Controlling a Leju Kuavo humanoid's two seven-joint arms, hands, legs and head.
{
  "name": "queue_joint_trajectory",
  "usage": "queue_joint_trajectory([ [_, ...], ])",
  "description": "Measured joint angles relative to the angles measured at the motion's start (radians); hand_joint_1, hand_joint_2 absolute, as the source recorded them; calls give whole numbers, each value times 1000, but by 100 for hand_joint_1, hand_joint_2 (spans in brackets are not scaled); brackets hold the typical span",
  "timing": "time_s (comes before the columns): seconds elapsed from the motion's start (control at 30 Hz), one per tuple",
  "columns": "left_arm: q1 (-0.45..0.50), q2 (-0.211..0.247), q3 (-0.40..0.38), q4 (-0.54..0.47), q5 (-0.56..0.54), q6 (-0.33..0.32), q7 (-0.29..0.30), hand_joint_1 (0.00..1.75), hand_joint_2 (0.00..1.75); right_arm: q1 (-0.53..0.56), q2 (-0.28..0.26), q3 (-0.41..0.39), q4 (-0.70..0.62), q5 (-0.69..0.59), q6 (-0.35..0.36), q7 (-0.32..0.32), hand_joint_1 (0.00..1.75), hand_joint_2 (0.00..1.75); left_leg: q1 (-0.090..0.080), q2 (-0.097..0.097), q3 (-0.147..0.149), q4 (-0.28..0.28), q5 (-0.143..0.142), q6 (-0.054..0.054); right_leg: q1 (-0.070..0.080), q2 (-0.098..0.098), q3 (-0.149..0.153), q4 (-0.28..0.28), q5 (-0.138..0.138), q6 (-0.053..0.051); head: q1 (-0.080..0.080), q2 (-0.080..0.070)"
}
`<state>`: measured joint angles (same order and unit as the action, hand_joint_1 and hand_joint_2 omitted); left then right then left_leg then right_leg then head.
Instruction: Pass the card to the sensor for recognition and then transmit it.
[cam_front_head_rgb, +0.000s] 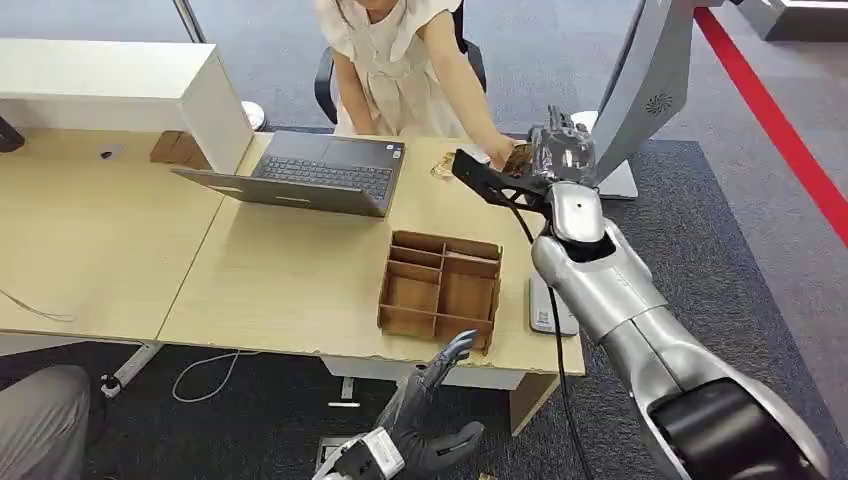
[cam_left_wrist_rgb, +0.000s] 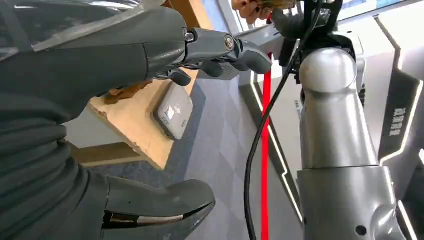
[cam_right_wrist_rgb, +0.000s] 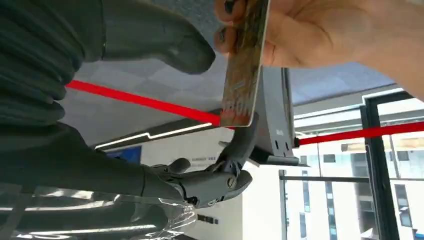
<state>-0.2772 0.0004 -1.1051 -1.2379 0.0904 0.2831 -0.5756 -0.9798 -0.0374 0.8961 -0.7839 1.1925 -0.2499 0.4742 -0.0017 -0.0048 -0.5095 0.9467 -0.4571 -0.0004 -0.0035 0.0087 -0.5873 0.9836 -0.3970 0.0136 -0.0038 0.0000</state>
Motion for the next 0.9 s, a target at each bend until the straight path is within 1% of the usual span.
queue_joint_trajectory([
  [0.2, 0, 0, 0, 0, -5, 5, 18, 0, 175, 0, -4, -2, -2, 20, -11, 11, 0, 175, 0, 0, 0, 0, 0, 0, 0, 0, 0, 0, 0, 0, 0, 0],
  [0.37, 0, 0, 0, -1, -6, 20, 21, 0, 175, 4, -17, -9, -39, 27, -69, 10, 0, 175, 0, 0, 1, 0, 0, 0, 0, 0, 0, 0, 0, 0, 0, 0],
  [0.5, 0, 0, 1, -1, -10, 24, 31, 0, 175, 9, -28, -19, -73, 29, -88, 7, 0, 175, 0, 0, 1, 0, 0, 0, 0, 0, 0, 0, 0, 0, 0, 0],
  [0.57, 1, 0, 2, -2, -14, 41, 31, 0, 175, 20, -32, -30, -94, -4, -134, -7, 0, 175, 0, 0, 1, 0, 0, 0, 0, 0, 0, 0, 0, 0, 0, 0],
  [0.63, 2, 0, 5, -5, -19, 63, 35, 0, 175, 40, -35, -44, -123, -62, -210, -33, 0, 175, 0, 0, 1, 0, 0, 0, 0, 0, 0, 0, 0, 0, 0, 0],
  [0.67, 4, 0, 8, -8, -24, 86, 40, 0, 175, 64, -38, -59, -153, -141, -278, -67, 0, 175, 0, 0, 1, 0, 0, 0, 0, 0, 0, 0, 0, 0, 0, 0],
  [0.7, 6, 0, 13, -11, -31, 107, 45, 0, 175, 88, -40, -73, -179, -237, -317, -100, 0, 175, 0, 0, 1, 0, 0, 0, 0, 0, 0, 0, 0, 0, 0, 0],
  [0.73, 11, 1, 21, -18, -39, 136, 57, 0, 175, 117, -41, -87, -208, -356, -368, -166, 0, 175, 0, 0, 1, 0, 0, 0, 0, 0, 1, 0, 0, 0, 0, 0],
  [0.77, 16, 4, 28, -25, -45, 160, 61, 0, 175, 149, -43, -103, -241, -467, -399, -222, 0, 175, 0, 0, 1, 0, 0, 0, 0, 0, 1, 0, 0, 0, 0, 0],
  [0.8, 23, 7, 36, -35, -53, 183, 66, 0, 175, 189, -47, -115, -284, -590, -425, -283, 0, 175, 0, 0, 1, 0, 0, 0, 0, 0, 1, 0, 0, 0, 0, 0],
  [0.83, 29, 10, 42, -45, -61, 204, 73, 0, 175, 221, -52, -125, -318, -679, -436, -323, 0, 175, 0, 0, 1, 0, 0, 0, 0, 0, 1, 0, 0, 0, 0, 0],
  [0.9, 46, 20, 59, -69, -81, 249, 76, 0, 175, 292, -65, -143, -386, -840, -439, -405, 0, 175, 0, 0, 1, 0, 0, 0, 0, 0, 1, -1, 0, 0, 0, 0],
])
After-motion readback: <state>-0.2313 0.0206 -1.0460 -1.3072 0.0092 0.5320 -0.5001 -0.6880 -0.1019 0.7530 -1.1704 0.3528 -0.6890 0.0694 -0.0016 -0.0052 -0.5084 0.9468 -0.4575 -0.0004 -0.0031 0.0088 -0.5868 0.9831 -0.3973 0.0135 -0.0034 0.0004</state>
